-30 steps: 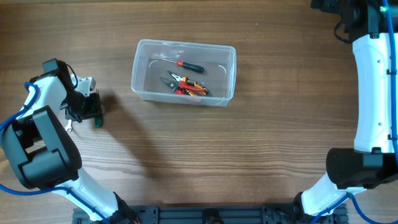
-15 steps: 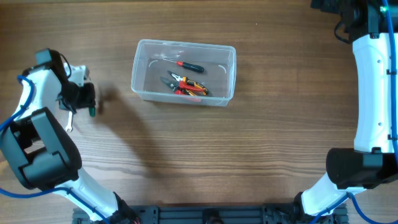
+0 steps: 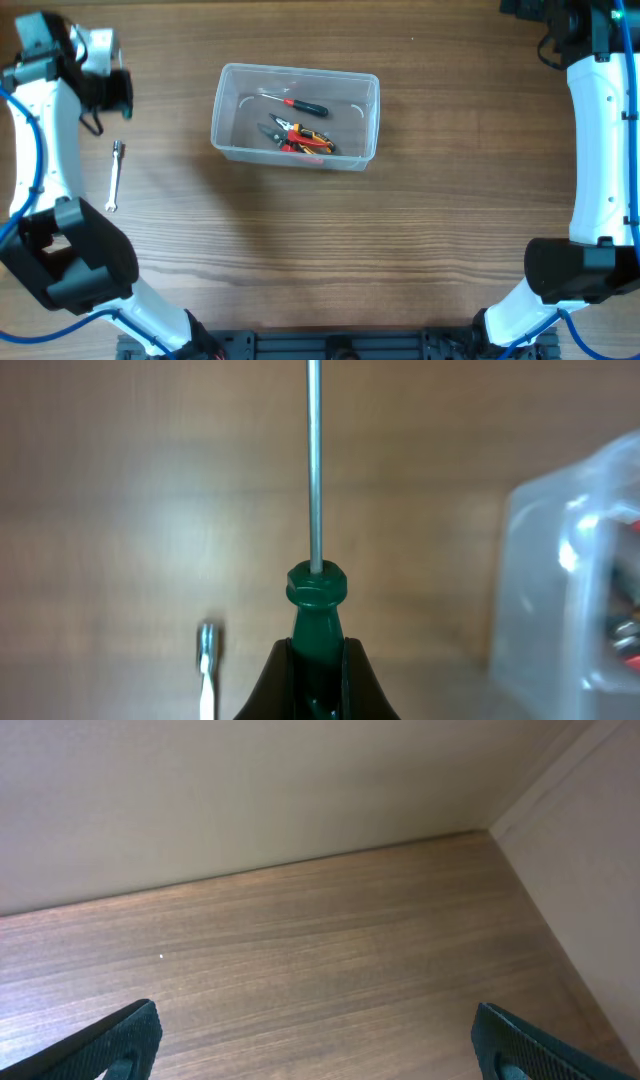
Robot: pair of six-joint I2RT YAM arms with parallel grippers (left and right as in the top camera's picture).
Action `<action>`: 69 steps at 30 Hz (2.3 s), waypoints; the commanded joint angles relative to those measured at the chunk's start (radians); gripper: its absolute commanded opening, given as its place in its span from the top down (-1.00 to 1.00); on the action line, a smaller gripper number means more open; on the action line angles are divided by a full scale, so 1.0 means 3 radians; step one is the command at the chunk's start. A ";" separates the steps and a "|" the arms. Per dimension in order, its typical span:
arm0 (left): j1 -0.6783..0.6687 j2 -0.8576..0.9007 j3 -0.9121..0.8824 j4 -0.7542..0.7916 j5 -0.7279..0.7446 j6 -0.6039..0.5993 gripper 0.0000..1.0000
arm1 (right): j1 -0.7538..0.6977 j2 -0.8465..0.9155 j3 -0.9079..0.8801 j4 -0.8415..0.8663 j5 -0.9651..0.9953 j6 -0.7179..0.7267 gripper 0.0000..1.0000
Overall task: Pack container
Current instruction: 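Lift the green screwdriver and lower it into the container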
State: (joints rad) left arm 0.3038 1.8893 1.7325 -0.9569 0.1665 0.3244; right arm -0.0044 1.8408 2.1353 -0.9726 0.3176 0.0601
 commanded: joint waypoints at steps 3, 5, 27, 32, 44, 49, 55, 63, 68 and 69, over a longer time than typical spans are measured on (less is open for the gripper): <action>-0.0495 -0.0151 0.0495 0.0155 0.0118 0.0045 0.92 | 0.0013 -0.0019 0.0013 0.0008 -0.0004 0.0061 -1.00; -0.0660 -0.0151 0.0554 0.0254 0.0118 0.0046 0.92 | 0.0013 -0.0018 0.0013 0.0008 -0.0004 0.0060 -1.00; -0.2017 0.0025 0.0558 0.0172 0.0478 0.2219 0.92 | 0.0013 -0.0019 0.0013 0.0008 -0.0004 0.0061 -0.99; -0.2017 0.0296 0.0558 -0.0203 0.0540 0.2356 0.92 | 0.0013 -0.0018 0.0013 0.0008 -0.0004 0.0061 -0.99; -0.2017 0.1073 0.0552 -0.0341 0.0598 0.2487 0.92 | 0.0013 -0.0019 0.0013 0.0008 -0.0004 0.0061 -1.00; -0.2017 0.1175 0.0552 -0.0292 0.0501 0.2487 0.92 | 0.0013 -0.0018 0.0013 0.0008 -0.0004 0.0060 -1.00; -0.2017 0.1283 0.0552 -0.0280 0.0502 0.2486 0.90 | 0.0013 -0.0018 0.0013 0.0008 -0.0004 0.0061 -1.00; -0.2017 0.1322 0.0552 -0.0252 0.0501 0.2486 0.86 | 0.0013 -0.0019 0.0013 0.0008 -0.0004 0.0061 -1.00; -0.2017 0.1328 0.0552 -0.0228 0.0497 0.2486 0.81 | 0.0013 -0.0019 0.0013 0.0008 -0.0004 0.0062 -1.00; -0.2015 0.1329 0.0552 -0.0215 0.0476 0.2486 0.81 | 0.0013 -0.0019 0.0013 0.0008 -0.0004 0.0062 -0.99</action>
State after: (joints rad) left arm -0.3019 2.2654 1.8896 -1.0309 0.3119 1.0466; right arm -0.0048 1.8408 2.1353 -0.9726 0.3176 0.0601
